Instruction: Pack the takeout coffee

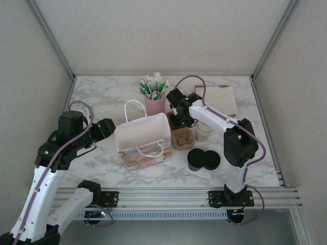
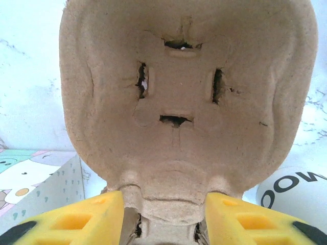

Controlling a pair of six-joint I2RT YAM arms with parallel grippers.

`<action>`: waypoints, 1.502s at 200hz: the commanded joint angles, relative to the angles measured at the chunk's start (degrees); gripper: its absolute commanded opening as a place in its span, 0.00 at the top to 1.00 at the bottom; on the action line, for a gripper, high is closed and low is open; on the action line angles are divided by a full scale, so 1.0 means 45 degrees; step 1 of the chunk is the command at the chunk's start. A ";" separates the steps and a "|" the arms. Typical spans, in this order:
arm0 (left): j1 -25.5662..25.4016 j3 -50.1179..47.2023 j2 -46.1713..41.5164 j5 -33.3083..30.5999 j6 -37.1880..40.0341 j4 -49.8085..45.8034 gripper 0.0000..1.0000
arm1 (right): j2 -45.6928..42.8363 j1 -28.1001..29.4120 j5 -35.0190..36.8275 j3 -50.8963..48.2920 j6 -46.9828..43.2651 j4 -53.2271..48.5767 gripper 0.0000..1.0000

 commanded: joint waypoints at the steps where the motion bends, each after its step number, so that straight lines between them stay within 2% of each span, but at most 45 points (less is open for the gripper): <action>1: -0.0132 -0.0007 -0.0133 -0.0184 -0.0209 -0.0264 0.34 | 0.0159 -0.0105 -0.0130 -0.0279 0.0040 0.0092 0.52; 97: -0.0173 -0.0007 -0.0104 -0.0246 -0.0289 -0.0244 0.34 | 0.0335 -0.0123 0.0256 -0.0641 -0.0042 0.0052 0.50; 132: -0.0192 0.0071 -0.0173 -0.0316 -0.0308 -0.0303 0.34 | 0.0331 -0.0119 0.0240 -0.0611 -0.0038 0.0067 0.57; 157: -0.0197 0.0110 -0.0259 -0.0489 -0.0328 -0.0417 0.34 | 0.0045 -0.0112 0.0206 -0.0553 -0.0072 0.0034 0.58; 233: -0.0210 0.0710 -0.0514 -0.1164 -0.0364 -0.1487 0.24 | -0.1503 -0.0124 0.0124 -0.0463 -0.0009 -0.0070 0.58; 300: -0.0221 0.1038 -0.0329 0.0058 -0.0097 -0.2298 0.31 | -0.2871 -0.0122 0.0131 -0.0589 -0.0061 0.0654 0.59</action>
